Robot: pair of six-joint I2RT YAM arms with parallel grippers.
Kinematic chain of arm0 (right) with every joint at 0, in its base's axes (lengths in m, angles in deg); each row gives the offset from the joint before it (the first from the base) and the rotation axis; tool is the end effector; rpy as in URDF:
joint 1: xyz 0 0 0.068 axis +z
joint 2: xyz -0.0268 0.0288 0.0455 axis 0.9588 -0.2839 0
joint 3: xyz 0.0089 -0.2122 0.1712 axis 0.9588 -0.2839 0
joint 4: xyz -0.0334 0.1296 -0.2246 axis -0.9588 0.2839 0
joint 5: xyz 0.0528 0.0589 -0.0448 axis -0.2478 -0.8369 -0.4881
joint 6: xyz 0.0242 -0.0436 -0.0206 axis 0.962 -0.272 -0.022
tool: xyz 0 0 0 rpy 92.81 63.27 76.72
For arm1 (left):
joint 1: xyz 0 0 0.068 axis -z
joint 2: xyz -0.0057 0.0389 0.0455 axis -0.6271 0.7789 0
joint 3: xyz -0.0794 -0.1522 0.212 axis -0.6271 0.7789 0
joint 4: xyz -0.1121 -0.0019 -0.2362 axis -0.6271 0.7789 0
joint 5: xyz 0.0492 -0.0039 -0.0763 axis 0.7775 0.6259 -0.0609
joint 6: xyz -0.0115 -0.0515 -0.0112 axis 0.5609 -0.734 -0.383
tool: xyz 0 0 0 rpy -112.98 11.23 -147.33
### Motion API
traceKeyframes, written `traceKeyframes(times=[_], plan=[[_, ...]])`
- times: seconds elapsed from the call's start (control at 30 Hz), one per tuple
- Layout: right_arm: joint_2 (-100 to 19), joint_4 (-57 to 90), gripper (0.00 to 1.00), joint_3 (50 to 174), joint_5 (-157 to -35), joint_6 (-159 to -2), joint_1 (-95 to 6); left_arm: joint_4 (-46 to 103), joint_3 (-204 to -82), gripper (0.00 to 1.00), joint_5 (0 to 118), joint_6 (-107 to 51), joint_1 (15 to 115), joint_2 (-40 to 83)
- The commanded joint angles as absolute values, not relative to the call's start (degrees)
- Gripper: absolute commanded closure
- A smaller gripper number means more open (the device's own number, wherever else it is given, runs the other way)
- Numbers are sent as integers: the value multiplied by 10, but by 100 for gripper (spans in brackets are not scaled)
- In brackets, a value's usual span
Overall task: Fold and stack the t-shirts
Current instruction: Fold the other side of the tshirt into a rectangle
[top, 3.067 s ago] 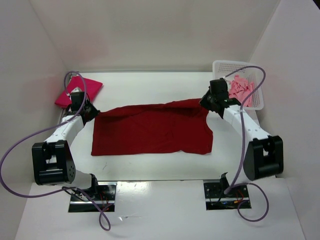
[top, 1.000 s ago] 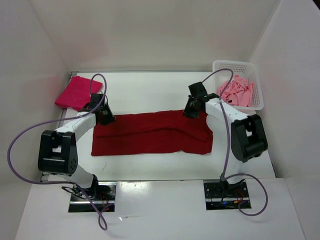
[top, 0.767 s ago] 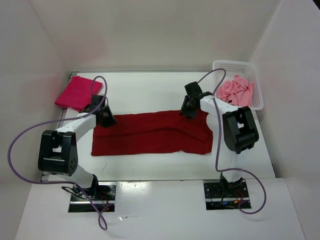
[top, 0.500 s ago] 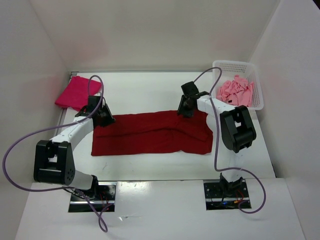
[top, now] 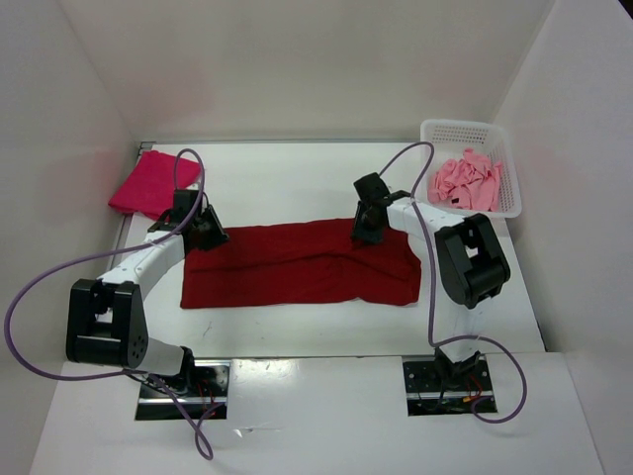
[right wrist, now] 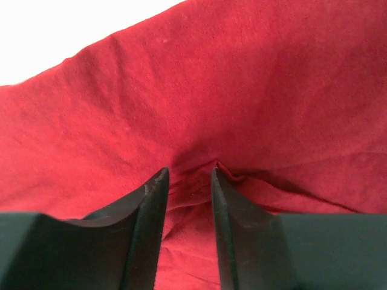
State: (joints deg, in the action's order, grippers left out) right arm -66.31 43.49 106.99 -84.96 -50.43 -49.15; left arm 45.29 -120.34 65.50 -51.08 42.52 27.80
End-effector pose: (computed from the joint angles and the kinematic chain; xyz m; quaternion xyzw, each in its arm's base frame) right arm 0.3454 0.1540 0.1727 0.1147 0.9663 0.0903 0.2119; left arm 0.2947 -0.0201 0.2173 -0.2454 0.8948 -0.1386 0.3463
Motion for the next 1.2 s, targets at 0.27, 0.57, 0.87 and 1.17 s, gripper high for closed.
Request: traceKeyframes(times=[0.27, 0.57, 0.87, 1.17], plan=[[-635, 448, 62, 1062, -816, -498, -471, 431, -1201, 68, 636, -522, 424, 260], [-610, 448, 92, 1063, -844, -498, -459, 426, -1201, 68, 630, -522, 424, 260], [-501, 459, 97, 977, -883, -438, -411, 426, -1201, 68, 630, -522, 424, 260], [-528, 482, 79, 1048, -853, -491, -445, 426, -1207, 68, 625, -522, 424, 260]])
